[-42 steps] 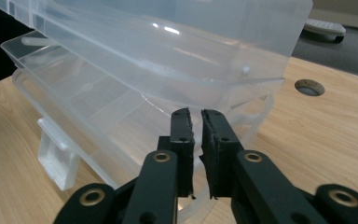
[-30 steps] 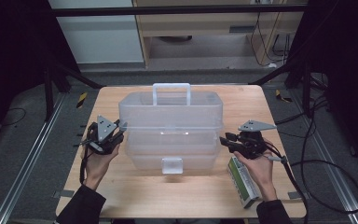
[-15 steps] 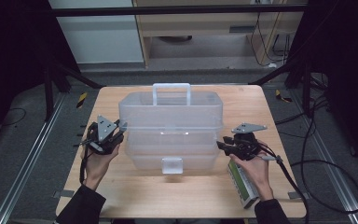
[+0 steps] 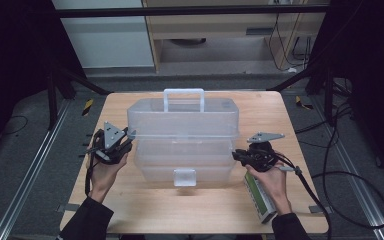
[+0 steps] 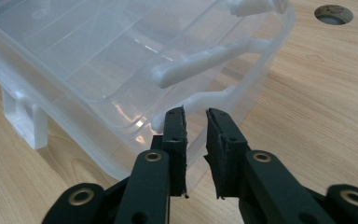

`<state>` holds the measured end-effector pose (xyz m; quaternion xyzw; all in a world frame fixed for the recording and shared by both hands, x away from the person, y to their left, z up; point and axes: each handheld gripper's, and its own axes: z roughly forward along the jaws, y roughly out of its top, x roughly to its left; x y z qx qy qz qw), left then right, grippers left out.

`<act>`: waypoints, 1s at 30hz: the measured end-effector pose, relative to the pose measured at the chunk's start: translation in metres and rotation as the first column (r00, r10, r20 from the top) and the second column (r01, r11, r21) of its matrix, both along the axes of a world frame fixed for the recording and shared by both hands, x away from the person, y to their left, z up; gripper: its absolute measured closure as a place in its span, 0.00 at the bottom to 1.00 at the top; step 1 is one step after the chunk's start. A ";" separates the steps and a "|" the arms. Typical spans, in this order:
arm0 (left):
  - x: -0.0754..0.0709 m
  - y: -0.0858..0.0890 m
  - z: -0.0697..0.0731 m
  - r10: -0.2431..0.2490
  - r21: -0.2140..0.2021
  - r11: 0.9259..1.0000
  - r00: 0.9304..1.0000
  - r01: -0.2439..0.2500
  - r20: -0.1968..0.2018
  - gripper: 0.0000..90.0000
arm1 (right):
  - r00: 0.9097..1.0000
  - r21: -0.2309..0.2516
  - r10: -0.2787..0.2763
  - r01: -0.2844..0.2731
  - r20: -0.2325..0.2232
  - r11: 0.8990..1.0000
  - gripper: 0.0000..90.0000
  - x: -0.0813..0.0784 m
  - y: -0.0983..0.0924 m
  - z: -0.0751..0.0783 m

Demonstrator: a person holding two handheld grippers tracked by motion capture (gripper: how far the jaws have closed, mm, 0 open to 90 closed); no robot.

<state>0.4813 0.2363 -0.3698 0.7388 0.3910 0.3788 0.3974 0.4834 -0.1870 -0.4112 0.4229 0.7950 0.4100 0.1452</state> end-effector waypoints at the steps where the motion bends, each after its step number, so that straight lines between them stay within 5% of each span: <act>1: 0.000 0.000 0.000 0.000 0.002 1.000 1.000 0.000 0.001 0.81 | 1.000 0.000 -0.001 0.001 -0.002 1.000 0.87 0.000 0.000 0.000; 30: 0.016 -0.003 0.017 0.030 -0.032 0.999 0.999 -0.028 0.035 0.85 | 1.000 0.004 0.000 0.000 -0.012 1.000 0.87 0.000 0.000 0.000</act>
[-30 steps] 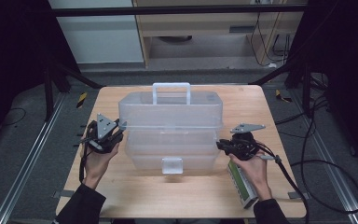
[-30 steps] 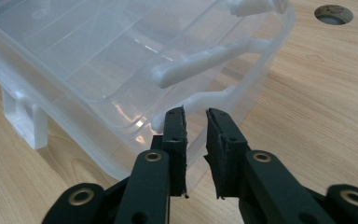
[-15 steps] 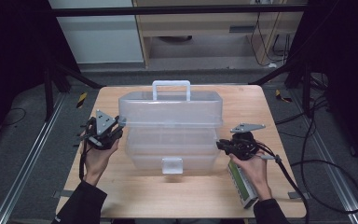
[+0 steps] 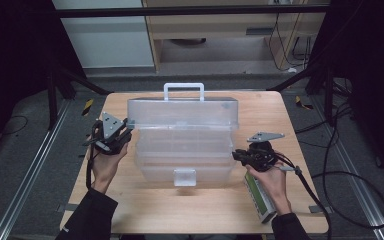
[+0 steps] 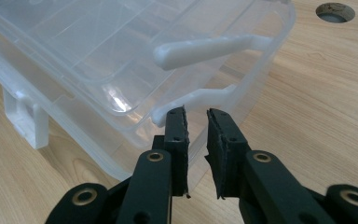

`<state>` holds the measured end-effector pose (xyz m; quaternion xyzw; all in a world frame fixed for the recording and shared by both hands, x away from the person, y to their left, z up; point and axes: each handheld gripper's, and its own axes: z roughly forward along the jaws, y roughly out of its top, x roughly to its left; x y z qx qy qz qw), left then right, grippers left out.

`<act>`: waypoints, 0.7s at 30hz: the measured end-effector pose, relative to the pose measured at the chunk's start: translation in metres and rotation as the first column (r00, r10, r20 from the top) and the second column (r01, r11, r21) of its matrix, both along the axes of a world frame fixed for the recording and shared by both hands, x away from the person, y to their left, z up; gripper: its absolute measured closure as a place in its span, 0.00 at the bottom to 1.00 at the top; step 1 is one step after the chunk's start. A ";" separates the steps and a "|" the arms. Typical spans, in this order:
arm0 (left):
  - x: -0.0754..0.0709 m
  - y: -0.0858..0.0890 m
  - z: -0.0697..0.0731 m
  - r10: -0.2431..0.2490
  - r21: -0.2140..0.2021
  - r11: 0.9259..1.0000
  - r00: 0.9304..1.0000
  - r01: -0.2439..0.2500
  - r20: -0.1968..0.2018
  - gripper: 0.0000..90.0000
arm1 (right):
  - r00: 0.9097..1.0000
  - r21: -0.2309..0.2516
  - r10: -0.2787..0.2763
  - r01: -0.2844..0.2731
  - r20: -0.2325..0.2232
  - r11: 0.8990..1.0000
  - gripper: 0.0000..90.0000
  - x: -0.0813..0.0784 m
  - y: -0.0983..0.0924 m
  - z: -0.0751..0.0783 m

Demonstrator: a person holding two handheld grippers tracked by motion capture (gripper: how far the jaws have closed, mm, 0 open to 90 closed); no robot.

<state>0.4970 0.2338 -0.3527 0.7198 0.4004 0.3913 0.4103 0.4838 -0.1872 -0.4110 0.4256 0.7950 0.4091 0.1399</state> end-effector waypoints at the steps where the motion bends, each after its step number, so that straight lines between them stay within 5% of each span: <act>1: 0.001 0.000 0.001 0.000 -0.001 1.000 1.000 0.000 0.004 0.85 | 1.000 0.000 0.000 0.000 0.000 1.000 0.87 0.000 0.000 0.000; 21: 0.019 -0.001 0.016 0.009 -0.023 1.000 1.000 -0.009 -0.001 0.86 | 1.000 -0.009 0.001 -0.001 0.009 1.000 0.87 0.000 0.000 0.000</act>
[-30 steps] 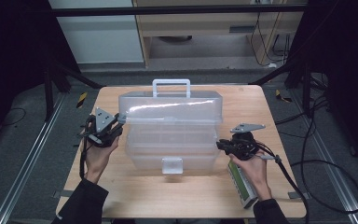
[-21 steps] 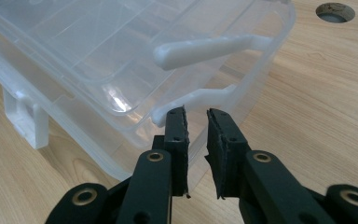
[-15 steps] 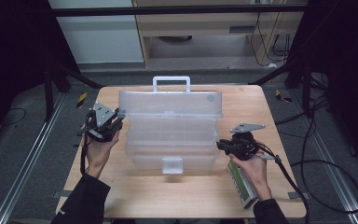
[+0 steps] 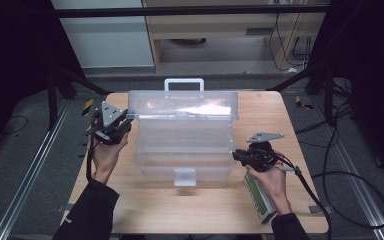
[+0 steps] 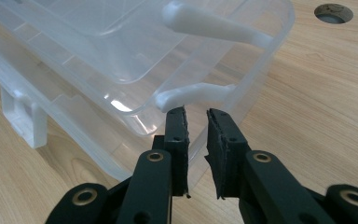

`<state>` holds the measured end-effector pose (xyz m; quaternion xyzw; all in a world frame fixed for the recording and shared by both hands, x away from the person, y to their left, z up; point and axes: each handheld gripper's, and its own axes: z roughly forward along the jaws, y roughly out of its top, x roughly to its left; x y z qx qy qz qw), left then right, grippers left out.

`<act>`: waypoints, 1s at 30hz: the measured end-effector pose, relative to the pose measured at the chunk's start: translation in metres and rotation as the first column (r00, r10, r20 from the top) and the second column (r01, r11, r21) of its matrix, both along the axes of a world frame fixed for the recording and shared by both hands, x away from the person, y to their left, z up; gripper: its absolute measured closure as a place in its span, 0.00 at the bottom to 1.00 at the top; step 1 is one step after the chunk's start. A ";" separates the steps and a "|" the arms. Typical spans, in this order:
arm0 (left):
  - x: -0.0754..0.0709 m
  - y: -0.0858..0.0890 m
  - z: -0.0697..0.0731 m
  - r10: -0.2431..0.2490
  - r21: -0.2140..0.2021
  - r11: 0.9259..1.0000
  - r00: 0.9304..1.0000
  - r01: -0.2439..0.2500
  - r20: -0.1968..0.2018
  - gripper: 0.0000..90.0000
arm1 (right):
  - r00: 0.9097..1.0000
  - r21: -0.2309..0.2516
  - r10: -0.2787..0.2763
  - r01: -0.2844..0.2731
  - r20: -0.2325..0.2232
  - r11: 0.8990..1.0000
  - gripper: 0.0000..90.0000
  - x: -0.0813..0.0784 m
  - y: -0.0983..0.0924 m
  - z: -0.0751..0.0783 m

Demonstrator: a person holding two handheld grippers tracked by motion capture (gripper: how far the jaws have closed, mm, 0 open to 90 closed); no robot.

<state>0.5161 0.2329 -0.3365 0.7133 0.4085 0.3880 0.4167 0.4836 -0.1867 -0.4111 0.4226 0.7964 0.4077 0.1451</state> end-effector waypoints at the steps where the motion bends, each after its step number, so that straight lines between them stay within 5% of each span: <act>1: 0.000 0.000 0.000 0.000 0.000 1.000 1.000 0.000 0.000 0.86 | 1.000 0.000 0.000 0.000 0.000 1.000 0.87 0.000 0.000 0.000; 30: 0.017 -0.002 0.010 0.004 -0.012 1.000 1.000 -0.004 0.008 0.85 | 1.000 -0.001 -0.011 0.011 0.003 1.000 0.87 0.000 0.001 0.000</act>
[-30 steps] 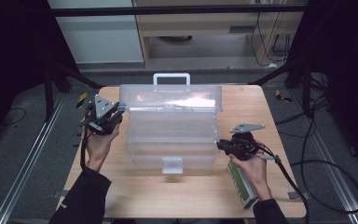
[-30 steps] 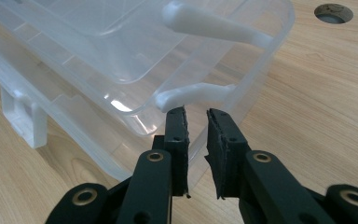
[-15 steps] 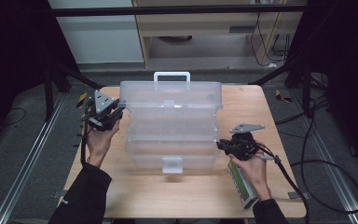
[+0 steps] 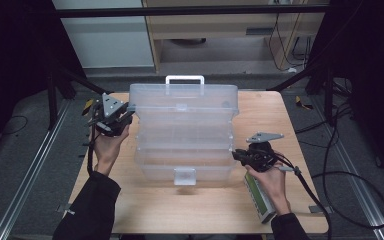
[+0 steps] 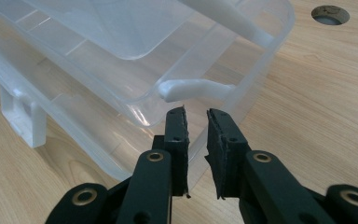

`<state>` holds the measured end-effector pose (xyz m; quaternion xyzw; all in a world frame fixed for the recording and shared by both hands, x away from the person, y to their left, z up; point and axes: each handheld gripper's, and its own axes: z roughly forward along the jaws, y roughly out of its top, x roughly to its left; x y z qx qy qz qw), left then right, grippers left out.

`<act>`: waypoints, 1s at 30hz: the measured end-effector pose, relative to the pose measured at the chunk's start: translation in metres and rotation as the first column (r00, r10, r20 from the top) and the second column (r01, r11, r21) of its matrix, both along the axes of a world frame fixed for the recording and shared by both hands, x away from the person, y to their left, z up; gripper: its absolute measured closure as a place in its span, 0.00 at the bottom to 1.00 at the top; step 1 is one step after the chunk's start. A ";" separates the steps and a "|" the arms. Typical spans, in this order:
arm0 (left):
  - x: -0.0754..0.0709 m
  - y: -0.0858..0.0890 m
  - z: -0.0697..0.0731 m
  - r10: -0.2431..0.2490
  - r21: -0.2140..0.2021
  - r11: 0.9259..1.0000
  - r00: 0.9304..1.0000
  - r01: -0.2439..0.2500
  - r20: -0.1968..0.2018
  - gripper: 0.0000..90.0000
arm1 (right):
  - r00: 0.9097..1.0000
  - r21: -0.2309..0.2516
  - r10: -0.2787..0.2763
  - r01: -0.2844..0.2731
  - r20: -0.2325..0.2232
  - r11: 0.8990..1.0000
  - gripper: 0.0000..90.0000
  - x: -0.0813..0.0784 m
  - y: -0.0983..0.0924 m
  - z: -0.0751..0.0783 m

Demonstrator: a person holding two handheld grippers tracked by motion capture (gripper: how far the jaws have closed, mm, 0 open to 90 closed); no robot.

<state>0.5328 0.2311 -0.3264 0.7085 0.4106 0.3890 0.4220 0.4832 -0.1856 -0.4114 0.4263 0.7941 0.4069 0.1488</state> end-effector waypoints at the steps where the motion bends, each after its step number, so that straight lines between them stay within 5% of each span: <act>1: 0.001 0.001 0.000 -0.002 -0.006 1.000 1.000 0.002 0.000 0.85 | 1.000 -0.001 -0.001 0.001 0.000 1.000 0.87 0.000 0.000 0.000; 30: 0.021 -0.003 0.013 0.013 -0.003 1.000 1.000 -0.013 -0.003 0.84 | 1.000 -0.002 -0.016 0.016 0.000 1.000 0.85 0.002 0.001 -0.001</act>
